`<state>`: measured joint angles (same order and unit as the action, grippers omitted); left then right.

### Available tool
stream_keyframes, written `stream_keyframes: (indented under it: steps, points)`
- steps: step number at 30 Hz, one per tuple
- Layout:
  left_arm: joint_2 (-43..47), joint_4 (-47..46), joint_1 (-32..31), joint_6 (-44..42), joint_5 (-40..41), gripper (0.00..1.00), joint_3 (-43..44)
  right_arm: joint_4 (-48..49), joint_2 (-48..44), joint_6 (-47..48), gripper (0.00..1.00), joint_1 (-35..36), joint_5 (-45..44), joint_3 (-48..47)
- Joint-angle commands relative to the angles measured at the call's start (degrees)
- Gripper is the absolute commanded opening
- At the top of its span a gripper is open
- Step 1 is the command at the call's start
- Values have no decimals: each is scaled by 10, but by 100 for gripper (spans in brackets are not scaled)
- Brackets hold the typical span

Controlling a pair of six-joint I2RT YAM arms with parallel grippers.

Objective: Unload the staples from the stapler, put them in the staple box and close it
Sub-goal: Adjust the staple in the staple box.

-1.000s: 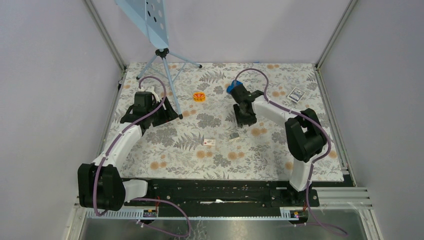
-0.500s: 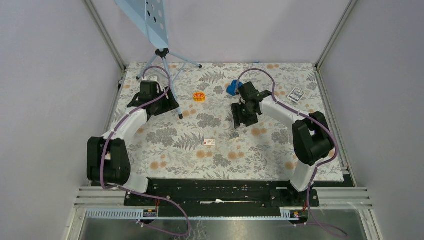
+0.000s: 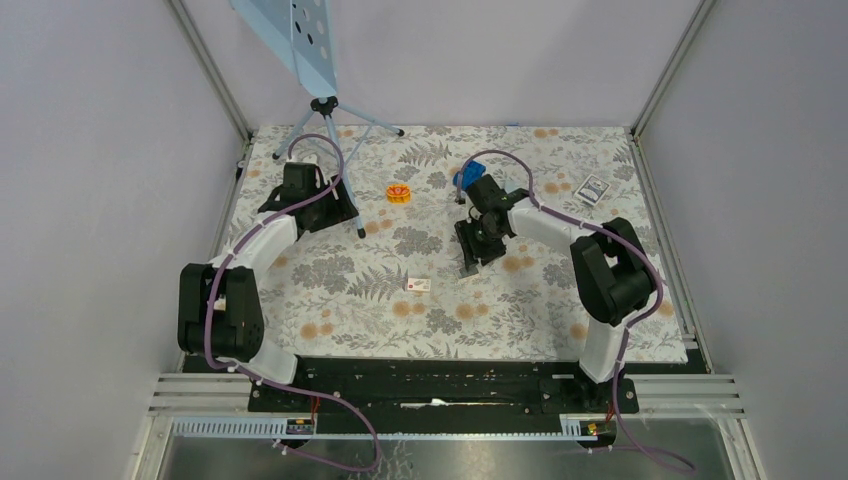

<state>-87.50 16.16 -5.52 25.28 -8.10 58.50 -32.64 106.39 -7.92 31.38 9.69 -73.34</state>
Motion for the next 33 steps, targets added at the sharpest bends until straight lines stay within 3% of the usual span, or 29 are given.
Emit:
stream_keyframes:
  steps: [1,14,28,30,33]
  points:
    - [-4,-25,4,-9,9,72,27,10,13,8,49,8,12,2]
    - [-9,-24,5,-8,5,72,28,14,34,8,45,10,16,-3]
    - [-11,-24,6,-7,2,72,29,11,33,7,24,10,3,-5]
    - [-11,-23,6,-7,2,72,29,10,30,7,25,10,-2,-6]
    - [-11,-24,6,-7,2,72,30,12,25,4,35,10,-9,-7]
